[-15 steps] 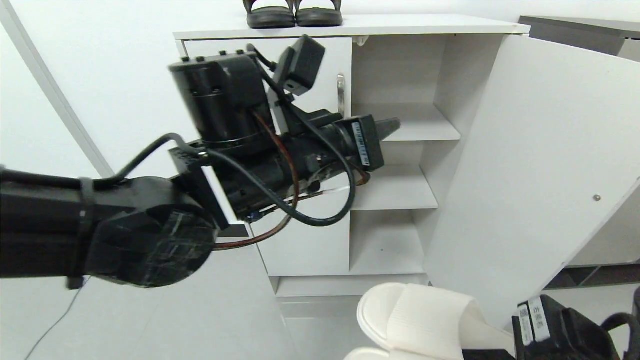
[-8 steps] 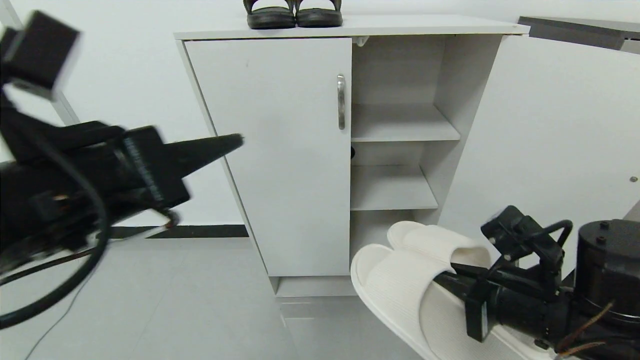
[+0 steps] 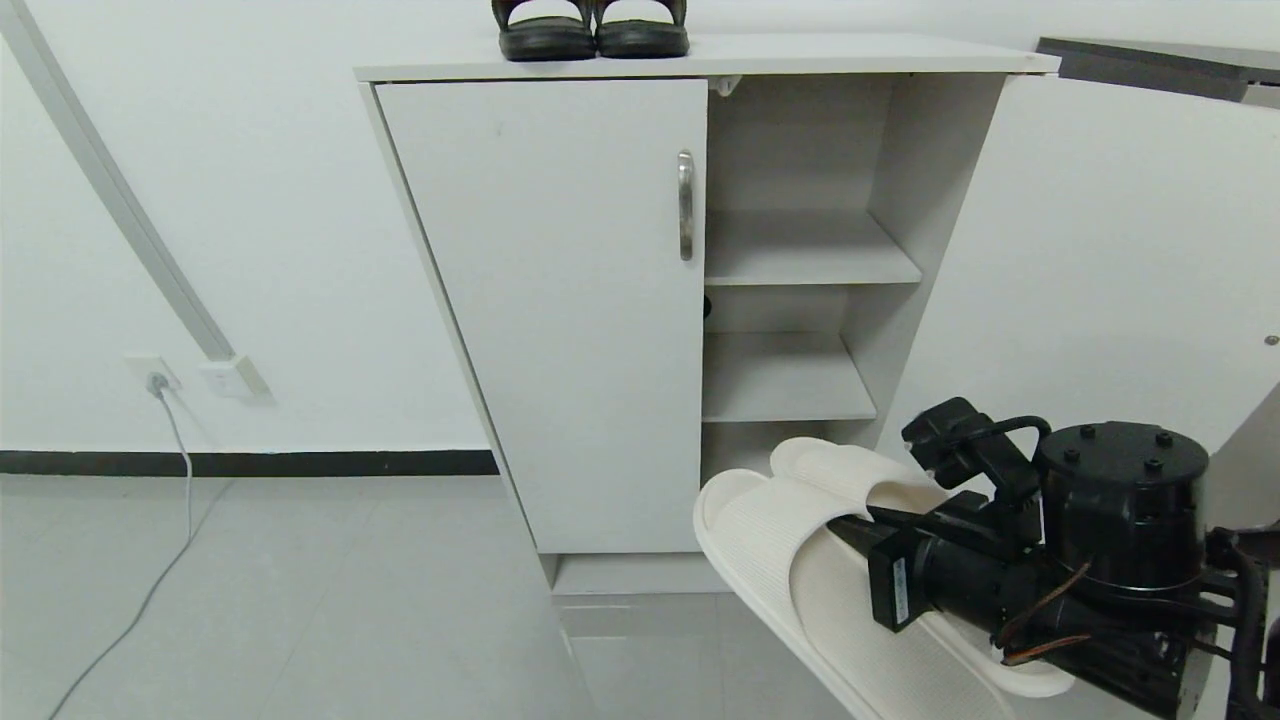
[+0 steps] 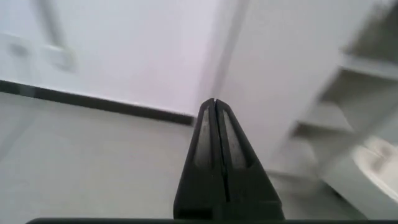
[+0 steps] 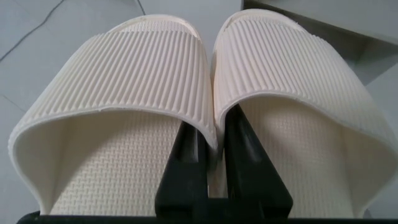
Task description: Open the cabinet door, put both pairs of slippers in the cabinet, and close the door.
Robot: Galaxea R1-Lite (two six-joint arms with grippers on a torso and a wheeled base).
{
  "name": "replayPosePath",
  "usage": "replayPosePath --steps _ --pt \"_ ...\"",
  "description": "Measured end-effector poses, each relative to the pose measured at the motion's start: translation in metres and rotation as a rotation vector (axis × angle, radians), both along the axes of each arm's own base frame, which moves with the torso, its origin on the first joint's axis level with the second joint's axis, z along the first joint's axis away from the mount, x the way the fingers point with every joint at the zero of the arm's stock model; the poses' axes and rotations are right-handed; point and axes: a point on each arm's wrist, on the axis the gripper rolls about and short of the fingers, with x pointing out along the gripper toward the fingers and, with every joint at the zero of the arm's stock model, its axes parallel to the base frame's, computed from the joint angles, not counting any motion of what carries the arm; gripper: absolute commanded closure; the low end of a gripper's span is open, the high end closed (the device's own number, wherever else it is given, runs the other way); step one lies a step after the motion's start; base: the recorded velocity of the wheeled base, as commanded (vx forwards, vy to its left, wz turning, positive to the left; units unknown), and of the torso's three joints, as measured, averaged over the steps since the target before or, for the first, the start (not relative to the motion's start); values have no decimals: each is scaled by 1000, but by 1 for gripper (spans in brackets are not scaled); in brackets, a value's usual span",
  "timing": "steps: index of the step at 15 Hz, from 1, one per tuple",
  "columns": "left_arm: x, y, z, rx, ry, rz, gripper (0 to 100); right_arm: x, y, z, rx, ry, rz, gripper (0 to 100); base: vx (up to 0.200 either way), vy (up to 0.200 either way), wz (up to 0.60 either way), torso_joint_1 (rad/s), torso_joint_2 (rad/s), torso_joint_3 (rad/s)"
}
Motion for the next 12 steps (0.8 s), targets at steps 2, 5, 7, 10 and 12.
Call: replayPosePath --steps 2,5,7,10,12 --pt "-16 2 -37 14 18 103 100 0 1 -2 -5 5 3 100 0 0 0 0 0 0" --pt "-28 0 -83 25 28 102 100 -1 2 -5 -16 10 12 100 0 0 0 0 0 0" --pt "-32 -1 -104 35 27 36 100 -2 3 -6 -19 14 17 100 0 0 0 0 0 0" --pt "-33 -3 -128 92 20 -36 100 -4 3 -7 -24 17 21 100 0 0 0 0 0 0" --pt "-32 -5 -136 109 10 -141 100 -4 4 -8 -27 19 24 100 0 0 0 0 0 0"
